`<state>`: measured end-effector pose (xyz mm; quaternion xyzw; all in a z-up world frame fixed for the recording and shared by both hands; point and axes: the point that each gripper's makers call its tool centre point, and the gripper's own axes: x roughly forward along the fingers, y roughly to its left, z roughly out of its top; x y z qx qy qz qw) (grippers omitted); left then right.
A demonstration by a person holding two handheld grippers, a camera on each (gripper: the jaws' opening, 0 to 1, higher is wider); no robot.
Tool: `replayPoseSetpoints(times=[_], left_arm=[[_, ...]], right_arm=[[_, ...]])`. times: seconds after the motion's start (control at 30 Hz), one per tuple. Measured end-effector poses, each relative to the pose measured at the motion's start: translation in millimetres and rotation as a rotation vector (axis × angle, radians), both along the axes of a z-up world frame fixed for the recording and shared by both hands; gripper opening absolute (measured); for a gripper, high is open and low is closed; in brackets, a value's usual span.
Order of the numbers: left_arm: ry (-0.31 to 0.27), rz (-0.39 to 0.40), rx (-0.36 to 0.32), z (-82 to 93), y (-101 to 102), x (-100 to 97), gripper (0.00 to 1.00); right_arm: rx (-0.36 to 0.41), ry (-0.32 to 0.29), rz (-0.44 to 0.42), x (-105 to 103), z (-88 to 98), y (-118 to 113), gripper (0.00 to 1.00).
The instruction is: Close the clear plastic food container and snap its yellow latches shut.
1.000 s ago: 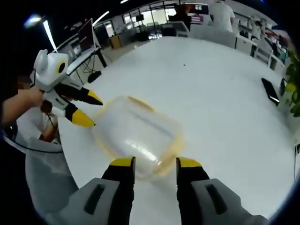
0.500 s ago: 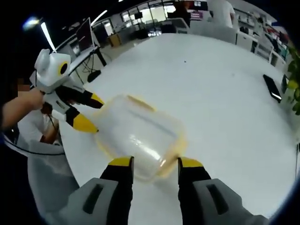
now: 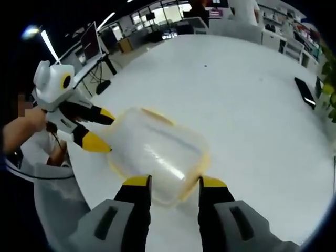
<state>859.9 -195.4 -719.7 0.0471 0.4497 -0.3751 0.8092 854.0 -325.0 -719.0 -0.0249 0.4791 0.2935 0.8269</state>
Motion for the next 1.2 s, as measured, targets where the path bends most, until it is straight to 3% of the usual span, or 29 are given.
replayPoseSetpoints(times=[0.5,1.2], left_arm=[[0.017,0.104,-0.032,0.2,0.4,0.9,0.3],[0.013,0.1,-0.039,-1.3,4.2,-0.5,0.31]], right_arm=[[0.008,-0.002,-0.041,2.5,0.2,1.7,0.3],[0.021,-0.017,-0.075,-0.7,-0.4,4.5,0.31]])
